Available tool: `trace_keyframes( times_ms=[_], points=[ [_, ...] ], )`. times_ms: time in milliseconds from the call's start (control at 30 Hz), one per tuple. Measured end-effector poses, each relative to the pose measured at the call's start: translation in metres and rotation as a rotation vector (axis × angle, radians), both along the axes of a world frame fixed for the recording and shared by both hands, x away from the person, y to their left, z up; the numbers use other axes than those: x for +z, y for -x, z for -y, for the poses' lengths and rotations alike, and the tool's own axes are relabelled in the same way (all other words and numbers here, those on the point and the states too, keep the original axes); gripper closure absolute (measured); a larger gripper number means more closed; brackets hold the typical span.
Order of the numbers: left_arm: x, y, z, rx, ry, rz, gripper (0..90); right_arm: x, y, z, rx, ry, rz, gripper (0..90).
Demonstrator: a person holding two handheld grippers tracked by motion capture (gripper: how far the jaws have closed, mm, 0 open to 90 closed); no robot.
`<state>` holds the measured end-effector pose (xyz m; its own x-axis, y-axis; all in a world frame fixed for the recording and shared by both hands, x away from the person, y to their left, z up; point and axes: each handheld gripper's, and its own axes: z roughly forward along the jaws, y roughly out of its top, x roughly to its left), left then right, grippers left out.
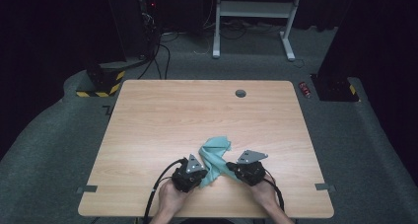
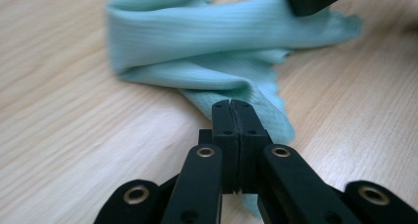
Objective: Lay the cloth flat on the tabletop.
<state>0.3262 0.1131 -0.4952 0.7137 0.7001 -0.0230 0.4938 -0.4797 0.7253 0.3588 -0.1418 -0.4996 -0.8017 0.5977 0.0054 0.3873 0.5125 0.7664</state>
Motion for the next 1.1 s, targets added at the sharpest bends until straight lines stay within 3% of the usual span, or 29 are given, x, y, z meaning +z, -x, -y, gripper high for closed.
trace_keyframes(
  times_ms=[200,333,433,533,600,667,733,800,900,1000,1100],
  points=[
    [0.009,0.004,-0.034,0.055,0.028,0.004,89.4,0.007,-0.004,0.016,-0.043,-0.023,0.005,89.4],
    [0.005,0.007,-0.047,0.076,0.026,-0.021,89.3,0.003,-0.005,0.024,-0.071,0.002,-0.014,89.2],
    [0.001,0.009,-0.047,0.070,0.024,-0.038,88.6,-0.002,-0.005,0.024,-0.069,0.021,-0.041,88.2],
    [-0.002,0.005,-0.044,0.046,0.071,-0.086,76.2,-0.002,-0.005,0.020,-0.070,0.020,-0.043,79.5],
    [-0.001,0.000,-0.039,0.051,0.095,-0.094,67.2,0.002,-0.006,0.013,-0.066,0.007,-0.036,75.4],
    [-0.001,-0.006,-0.033,0.073,0.068,-0.091,59.1,0.006,-0.007,0.002,-0.055,0.001,-0.022,68.9],
    [-0.003,-0.014,-0.027,0.093,0.026,-0.090,56.9,0.009,-0.010,-0.010,-0.042,0.002,-0.012,66.8],
    [-0.007,-0.022,-0.021,0.117,-0.019,-0.078,56.6,0.010,-0.012,-0.021,-0.035,0.007,-0.003,65.8],
    [-0.009,-0.029,-0.018,0.154,-0.036,-0.056,57.8,0.008,-0.018,-0.033,-0.034,0.019,-0.010,66.4],
    [-0.010,-0.033,-0.016,0.158,-0.044,-0.061,59.2,0.006,-0.023,-0.040,-0.023,0.029,-0.036,77.2],
    [-0.012,-0.036,-0.016,0.155,-0.046,-0.076,63.6,0.006,-0.021,-0.042,0.002,0.048,-0.019,87.9]
  ],
)
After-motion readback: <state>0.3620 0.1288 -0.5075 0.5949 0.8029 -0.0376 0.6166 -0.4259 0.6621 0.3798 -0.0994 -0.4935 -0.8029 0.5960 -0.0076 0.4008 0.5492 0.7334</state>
